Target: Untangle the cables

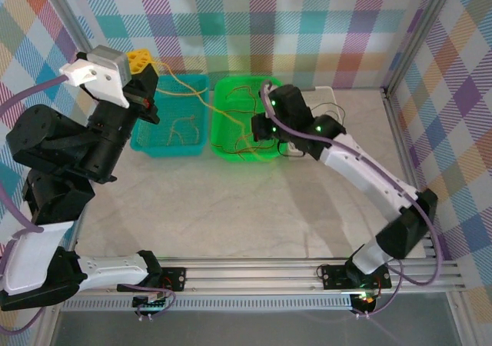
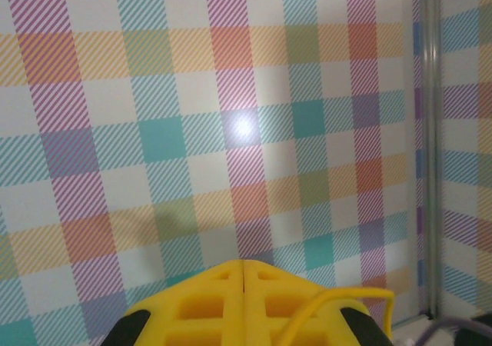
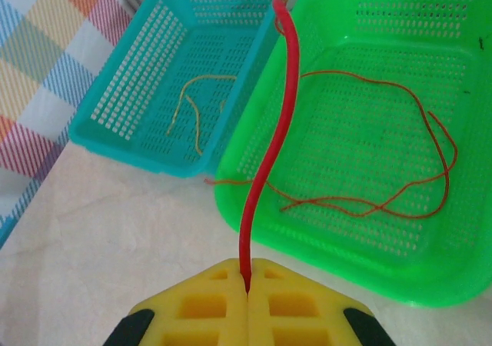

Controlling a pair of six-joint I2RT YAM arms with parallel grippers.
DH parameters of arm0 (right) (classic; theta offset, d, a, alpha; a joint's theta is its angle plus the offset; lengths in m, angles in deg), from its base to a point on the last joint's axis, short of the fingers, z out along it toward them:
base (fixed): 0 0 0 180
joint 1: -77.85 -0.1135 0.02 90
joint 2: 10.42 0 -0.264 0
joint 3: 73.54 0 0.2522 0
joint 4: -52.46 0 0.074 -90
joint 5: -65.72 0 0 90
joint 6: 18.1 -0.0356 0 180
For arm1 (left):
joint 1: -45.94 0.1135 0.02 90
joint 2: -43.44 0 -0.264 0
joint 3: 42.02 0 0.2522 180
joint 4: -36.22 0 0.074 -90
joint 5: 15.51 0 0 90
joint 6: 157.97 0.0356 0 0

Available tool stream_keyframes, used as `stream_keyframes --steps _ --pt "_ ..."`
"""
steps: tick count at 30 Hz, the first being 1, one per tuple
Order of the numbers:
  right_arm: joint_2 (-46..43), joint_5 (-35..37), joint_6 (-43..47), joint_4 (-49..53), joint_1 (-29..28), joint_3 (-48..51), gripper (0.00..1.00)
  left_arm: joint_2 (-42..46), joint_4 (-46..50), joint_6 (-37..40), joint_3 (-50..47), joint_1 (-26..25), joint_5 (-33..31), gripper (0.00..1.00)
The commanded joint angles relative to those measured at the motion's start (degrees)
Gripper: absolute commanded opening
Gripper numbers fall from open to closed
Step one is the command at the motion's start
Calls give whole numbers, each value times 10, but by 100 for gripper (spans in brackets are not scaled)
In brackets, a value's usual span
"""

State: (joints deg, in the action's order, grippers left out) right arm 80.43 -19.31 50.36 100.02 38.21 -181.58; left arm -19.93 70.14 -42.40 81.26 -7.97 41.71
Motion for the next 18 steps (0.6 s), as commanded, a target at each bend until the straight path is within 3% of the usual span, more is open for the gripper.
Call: stream_keyframes --steps 1,10,18 --pt "51 -69 12 -11 30 -55 0 5 -66 36 -11 12 -22 0" --pt "238 -120 15 38 74 -214 0 -23 -93 34 -30 73 -8 0" --pt "327 -105 12 44 92 -249 0 -88 -82 -60 -7 199 54 0"
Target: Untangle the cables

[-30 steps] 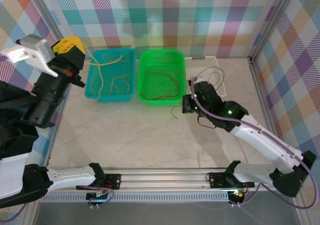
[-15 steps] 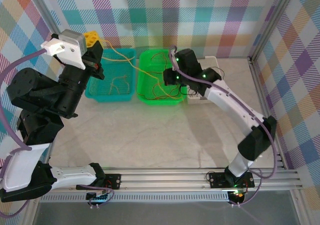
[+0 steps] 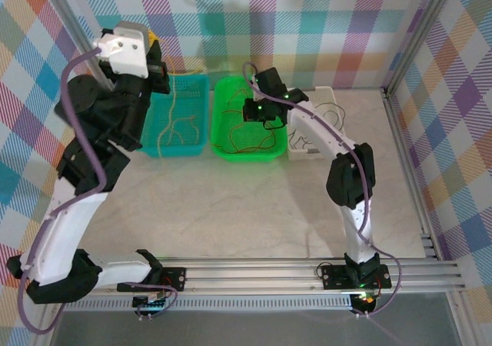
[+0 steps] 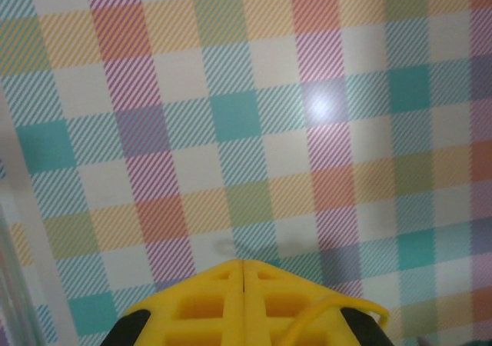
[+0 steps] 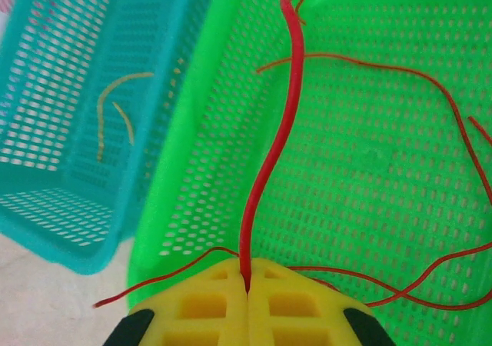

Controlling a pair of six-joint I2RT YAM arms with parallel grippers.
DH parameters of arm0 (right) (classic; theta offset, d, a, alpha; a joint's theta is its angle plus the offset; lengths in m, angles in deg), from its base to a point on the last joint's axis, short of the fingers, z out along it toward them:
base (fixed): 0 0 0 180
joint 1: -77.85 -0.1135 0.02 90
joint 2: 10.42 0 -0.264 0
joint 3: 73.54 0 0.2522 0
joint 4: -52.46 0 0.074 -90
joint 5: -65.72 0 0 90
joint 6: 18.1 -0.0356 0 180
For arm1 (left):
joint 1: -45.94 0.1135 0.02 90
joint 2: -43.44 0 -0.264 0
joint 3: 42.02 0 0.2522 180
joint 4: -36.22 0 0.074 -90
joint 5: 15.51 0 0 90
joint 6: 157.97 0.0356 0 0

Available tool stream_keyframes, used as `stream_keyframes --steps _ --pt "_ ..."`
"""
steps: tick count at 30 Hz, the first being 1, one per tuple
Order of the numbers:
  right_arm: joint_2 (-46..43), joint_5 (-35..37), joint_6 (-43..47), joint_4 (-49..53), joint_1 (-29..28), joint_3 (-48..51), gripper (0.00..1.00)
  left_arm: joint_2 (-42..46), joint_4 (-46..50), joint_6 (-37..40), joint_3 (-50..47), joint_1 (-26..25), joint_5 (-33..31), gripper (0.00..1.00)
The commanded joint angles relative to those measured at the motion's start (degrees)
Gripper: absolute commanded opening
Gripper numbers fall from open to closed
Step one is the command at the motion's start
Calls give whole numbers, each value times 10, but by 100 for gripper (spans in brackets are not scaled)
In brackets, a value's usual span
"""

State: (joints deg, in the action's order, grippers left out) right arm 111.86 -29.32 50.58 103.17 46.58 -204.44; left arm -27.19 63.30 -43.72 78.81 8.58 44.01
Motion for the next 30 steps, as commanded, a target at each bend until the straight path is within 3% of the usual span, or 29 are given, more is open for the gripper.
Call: stream_keyframes --steps 1,6,10,14,18,30 --pt "20 -5 9 13 9 -21 0 -23 -12 -55 21 44 36 0" --pt "44 -3 18 15 10 -12 0 -64 -5 -118 46 112 65 0" --pt "51 -6 22 9 10 9 0 -93 -7 -125 76 133 75 0" --pt "46 -11 24 -8 10 48 25 -113 -12 -122 106 136 84 0" --pt "22 -8 26 -34 10 91 40 -139 -28 -108 134 136 83 0" --pt "-87 20 51 -55 10 156 62 -218 -78 -89 166 167 94 0"
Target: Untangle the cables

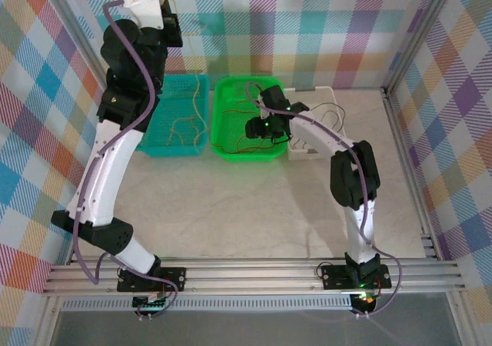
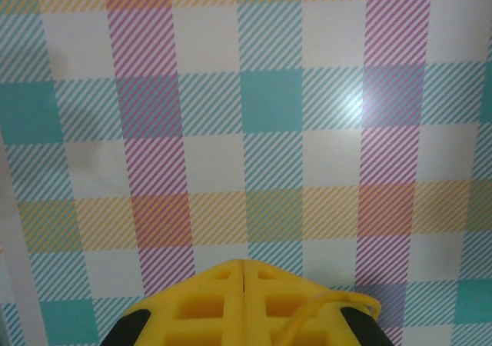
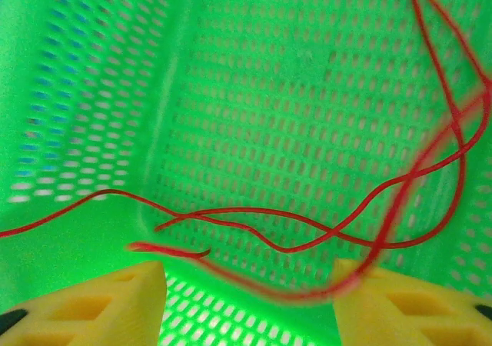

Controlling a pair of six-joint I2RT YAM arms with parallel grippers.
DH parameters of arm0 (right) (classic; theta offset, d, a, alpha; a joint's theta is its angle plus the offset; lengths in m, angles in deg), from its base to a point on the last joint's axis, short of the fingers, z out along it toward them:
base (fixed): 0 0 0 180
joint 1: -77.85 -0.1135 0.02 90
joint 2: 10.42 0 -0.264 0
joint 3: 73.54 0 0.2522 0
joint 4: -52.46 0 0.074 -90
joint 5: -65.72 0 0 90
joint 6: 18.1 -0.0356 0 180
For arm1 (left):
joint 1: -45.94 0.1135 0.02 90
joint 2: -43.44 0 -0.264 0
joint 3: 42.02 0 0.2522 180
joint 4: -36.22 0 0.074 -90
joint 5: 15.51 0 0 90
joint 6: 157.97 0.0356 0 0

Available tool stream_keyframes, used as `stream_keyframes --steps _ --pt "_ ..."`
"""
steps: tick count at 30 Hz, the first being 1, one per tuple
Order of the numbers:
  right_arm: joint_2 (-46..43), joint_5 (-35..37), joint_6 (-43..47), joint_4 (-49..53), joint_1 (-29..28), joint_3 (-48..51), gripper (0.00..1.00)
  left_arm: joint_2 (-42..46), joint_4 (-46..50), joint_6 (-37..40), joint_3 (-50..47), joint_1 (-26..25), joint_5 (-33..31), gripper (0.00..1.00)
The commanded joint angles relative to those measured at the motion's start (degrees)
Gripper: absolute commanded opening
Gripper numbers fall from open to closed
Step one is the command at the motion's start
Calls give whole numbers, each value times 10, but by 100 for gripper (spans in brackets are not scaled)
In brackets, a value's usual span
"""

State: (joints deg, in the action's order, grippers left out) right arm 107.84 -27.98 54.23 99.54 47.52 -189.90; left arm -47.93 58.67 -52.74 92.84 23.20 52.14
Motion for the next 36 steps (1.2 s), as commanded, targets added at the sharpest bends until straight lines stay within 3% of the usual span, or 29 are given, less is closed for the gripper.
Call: stream_keyframes --steps 1,11,21,29,36 --pt "-57 7 17 -22 1 15 62 -17 -31 -6 30 26 16 0" --pt "-131 1 29 -27 1 47 70 -56 -27 -78 82 84 53 0" --pt "-163 -18 26 -37 1 74 72 -50 -20 -90 117 89 48 0" --pt "-177 -41 17 -51 0 106 72 -71 -26 -93 74 106 31 0" --pt "-240 -59 0 -85 0 193 73 -89 -25 -97 -3 132 -1 0"
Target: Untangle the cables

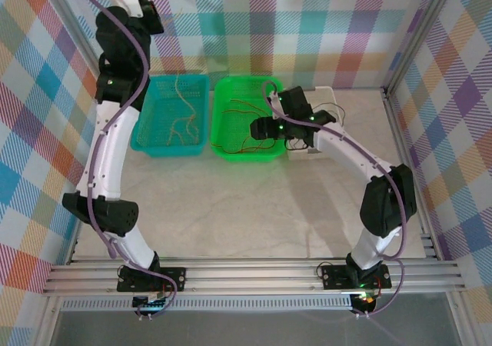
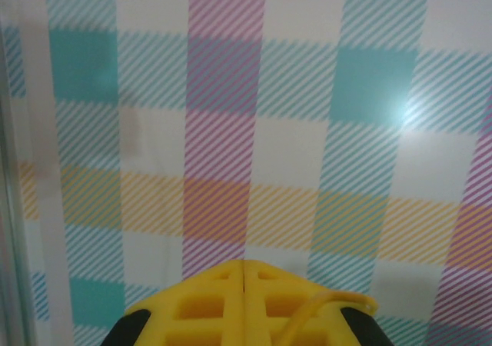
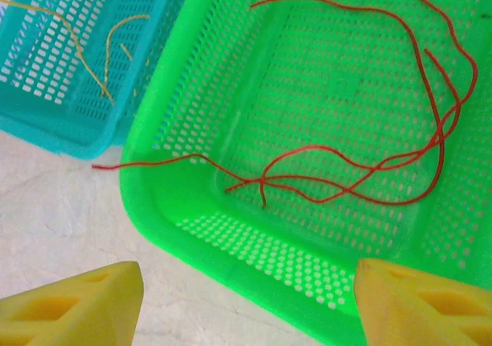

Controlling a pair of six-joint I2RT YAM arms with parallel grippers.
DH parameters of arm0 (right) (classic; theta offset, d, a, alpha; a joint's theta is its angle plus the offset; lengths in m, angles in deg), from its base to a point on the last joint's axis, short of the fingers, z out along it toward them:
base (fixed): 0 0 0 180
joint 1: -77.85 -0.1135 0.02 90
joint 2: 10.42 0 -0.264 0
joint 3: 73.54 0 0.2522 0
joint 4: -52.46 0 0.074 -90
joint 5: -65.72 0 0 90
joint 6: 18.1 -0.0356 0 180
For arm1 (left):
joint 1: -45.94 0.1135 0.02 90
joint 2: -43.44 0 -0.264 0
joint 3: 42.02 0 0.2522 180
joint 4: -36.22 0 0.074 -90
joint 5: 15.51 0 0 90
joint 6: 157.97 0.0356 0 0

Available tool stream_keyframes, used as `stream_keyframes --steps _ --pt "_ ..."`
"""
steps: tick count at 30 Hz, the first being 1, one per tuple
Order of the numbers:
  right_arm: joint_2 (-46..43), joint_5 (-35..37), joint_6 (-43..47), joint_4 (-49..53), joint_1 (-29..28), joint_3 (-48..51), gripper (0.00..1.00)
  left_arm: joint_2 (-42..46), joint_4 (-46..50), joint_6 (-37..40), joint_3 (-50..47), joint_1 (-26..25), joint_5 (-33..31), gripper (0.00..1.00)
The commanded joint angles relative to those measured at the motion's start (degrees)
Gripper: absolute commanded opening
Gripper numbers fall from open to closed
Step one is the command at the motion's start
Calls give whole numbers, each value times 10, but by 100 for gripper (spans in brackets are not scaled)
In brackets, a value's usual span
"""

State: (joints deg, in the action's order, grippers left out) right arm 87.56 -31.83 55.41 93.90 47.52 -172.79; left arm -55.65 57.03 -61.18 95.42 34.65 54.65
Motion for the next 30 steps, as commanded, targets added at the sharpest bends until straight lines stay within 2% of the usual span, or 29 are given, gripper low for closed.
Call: stream_keyframes --steps 1,5,9,12,16,19,30 --pt "-47 -23 -13 -31 -1 34 74 -12 -9 -19 -42 25 -29 0" --pt "-85 -33 -21 -37 -3 82 75 -10 -20 -27 -105 34 -57 0" --pt "-124 -21 -29 -47 -5 132 77 1 -11 -73 -170 38 -53 0" --pt "-152 -9 -34 -54 -5 164 84 7 2 -118 -221 40 -34 0" --pt "-184 5 -39 -46 -5 186 89 8 20 -162 -273 40 -7 0" --pt "-212 24 -39 -33 -5 197 100 2 46 -206 -302 41 -6 0" --pt "-331 73 -48 26 -5 229 100 -49 162 -316 -354 41 5 0"
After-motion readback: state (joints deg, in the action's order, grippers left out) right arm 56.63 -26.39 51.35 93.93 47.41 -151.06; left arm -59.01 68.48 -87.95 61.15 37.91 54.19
